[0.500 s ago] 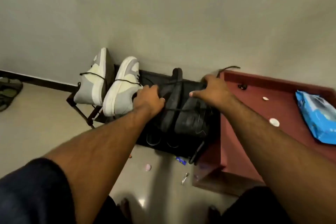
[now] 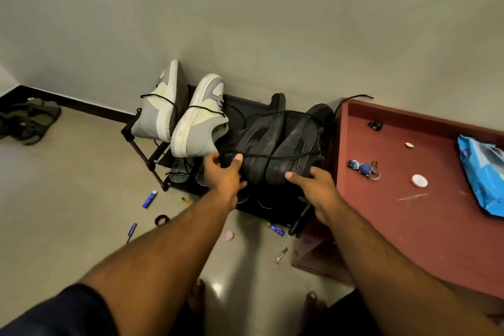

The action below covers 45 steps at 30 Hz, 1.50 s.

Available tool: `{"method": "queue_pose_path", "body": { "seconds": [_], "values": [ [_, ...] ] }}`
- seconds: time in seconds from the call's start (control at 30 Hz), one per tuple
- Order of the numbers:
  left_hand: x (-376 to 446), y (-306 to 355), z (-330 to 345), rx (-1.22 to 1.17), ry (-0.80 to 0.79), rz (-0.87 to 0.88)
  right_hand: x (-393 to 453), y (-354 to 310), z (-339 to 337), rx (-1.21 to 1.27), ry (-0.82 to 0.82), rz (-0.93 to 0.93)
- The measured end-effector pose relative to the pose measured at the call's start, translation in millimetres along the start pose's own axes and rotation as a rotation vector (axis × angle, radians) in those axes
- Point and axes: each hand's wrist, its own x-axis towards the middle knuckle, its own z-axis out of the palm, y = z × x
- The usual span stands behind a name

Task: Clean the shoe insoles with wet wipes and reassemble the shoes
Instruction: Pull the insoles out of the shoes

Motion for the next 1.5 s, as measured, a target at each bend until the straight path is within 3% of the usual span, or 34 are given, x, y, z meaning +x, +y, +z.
{"method": "queue_pose_path", "body": {
  "seconds": [0.07, 0.23, 0.33, 0.47, 0.6, 0.8, 0.97, 1.27, 1.5],
  "values": [
    [-5, -4, 2, -0.069, -0.036, -0.082, 6, -6, -2, -0.049, -0.028, -0.018],
    [-9, 19, -8, -0.055, -0.303, -0.244, 5, -2, -3, -0.052, -0.051, -0.067],
    [-18, 31, -13, 0.006, -0.386, -0.087, -1, -4, -6, -0.003, -0.059, -0.191],
    [-75, 46, -43, 0.132, -0.356, 0.054, -42, -7, -14, -0.176, -0.080, -0.293],
    [-120, 44, -88, 0.253, -0.368, 0.226, -82, -1, -14, -0.417, -0.133, -0.479],
    [-176, -5, -134, 0.319, -0.261, 0.371, -159, 9, -18, -1.015, -0.097, -0.696],
    [-196, -68, -149, 0.423, -0.069, 0.431, -200, 38, -6, -1.319, -0.126, -0.655],
    [-165, -148, -166, 0.580, 0.222, 0.139, -177, 135, 22, -1.554, -0.404, -0.357],
    [-100, -208, -159, 0.716, 0.275, -0.044, -110, 189, 67, -1.626, -0.522, -0.156]
  ]
}}
